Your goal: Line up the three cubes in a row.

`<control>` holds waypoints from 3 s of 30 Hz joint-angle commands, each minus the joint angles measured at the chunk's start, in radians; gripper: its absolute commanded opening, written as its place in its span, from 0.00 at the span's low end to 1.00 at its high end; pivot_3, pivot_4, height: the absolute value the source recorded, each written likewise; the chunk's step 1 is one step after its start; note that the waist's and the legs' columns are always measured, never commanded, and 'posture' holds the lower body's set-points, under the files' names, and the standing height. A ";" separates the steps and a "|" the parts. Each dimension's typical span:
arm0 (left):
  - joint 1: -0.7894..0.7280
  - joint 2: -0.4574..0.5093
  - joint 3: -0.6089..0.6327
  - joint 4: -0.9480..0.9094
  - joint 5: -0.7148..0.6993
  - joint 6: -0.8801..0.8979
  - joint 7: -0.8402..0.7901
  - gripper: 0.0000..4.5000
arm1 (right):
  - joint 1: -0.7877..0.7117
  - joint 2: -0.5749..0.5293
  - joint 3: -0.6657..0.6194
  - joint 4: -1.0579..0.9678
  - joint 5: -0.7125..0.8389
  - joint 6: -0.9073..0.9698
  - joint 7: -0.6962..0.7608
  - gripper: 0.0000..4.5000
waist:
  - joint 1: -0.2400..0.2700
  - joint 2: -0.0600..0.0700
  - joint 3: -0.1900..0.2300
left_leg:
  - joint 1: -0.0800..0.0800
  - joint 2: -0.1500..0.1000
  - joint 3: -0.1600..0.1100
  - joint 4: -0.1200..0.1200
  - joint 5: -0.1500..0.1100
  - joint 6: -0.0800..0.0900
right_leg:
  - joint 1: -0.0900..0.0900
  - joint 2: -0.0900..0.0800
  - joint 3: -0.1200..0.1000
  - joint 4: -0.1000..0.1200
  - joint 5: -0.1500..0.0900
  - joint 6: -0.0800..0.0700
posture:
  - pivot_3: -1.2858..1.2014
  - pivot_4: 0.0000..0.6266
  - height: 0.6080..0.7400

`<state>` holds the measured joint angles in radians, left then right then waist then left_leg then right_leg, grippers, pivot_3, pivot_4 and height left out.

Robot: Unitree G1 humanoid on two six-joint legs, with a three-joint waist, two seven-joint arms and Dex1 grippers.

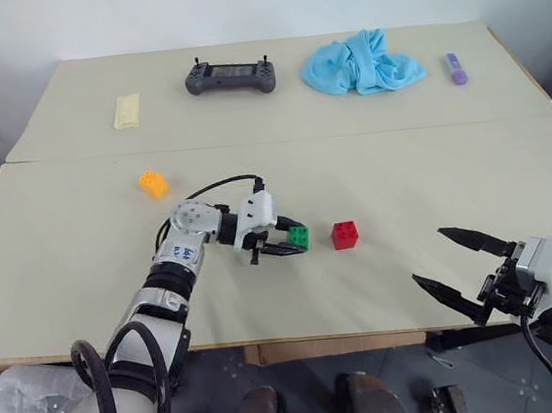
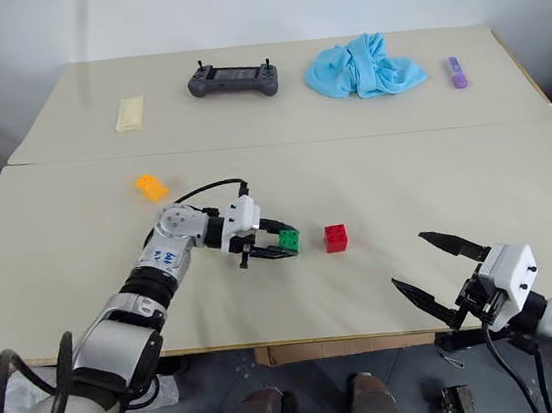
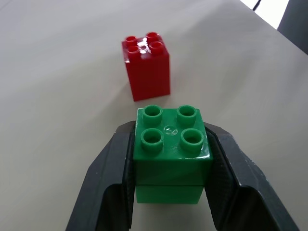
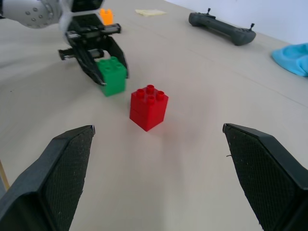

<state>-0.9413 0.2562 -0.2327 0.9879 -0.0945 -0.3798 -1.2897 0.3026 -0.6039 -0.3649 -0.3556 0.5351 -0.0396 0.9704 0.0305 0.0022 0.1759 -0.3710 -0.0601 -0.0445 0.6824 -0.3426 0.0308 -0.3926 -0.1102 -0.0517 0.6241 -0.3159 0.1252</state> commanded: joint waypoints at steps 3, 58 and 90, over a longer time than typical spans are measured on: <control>-0.039 -0.023 0.035 0.077 0.015 -0.014 0.001 0.33 | 0.013 0.002 -0.006 -0.049 0.011 0.005 -0.023 1.00 | 0.002 0.000 0.000 | 0.000 0.000 0.000 0.000 0.000 0.000 | 0.000 0.000 0.000 0.000 0.000 0.000 | 0.52 0.24 1.00; 0.144 0.329 0.525 -0.079 -0.148 0.295 0.581 1.00 | -0.362 0.004 0.306 -0.161 0.018 0.273 -0.056 1.00 | -0.011 -0.005 -0.001 | 0.000 0.000 -0.002 -0.001 0.000 -0.003 | -0.003 -0.002 -0.001 0.002 -0.001 -0.002 | 0.52 0.24 1.00; 0.079 0.358 0.300 -0.109 -0.089 0.203 -0.140 0.33 | -0.257 0.035 0.230 -0.150 -0.058 0.126 -0.139 1.00 | -0.008 -0.006 0.000 | -0.001 0.000 0.000 0.000 0.000 -0.003 | -0.003 -0.001 -0.001 0.004 -0.001 -0.002 | 0.52 0.24 1.00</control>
<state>-0.8891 0.5980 0.1103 0.9867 -0.1697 -0.1751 -1.2957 0.0314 -0.5544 -0.0960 -0.4706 0.4613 0.0916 0.8379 0.0226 -0.0040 0.1759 -0.3718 -0.0599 -0.0447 0.6824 -0.3428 0.0281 -0.3960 -0.1113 -0.0523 0.6279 -0.3166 0.1236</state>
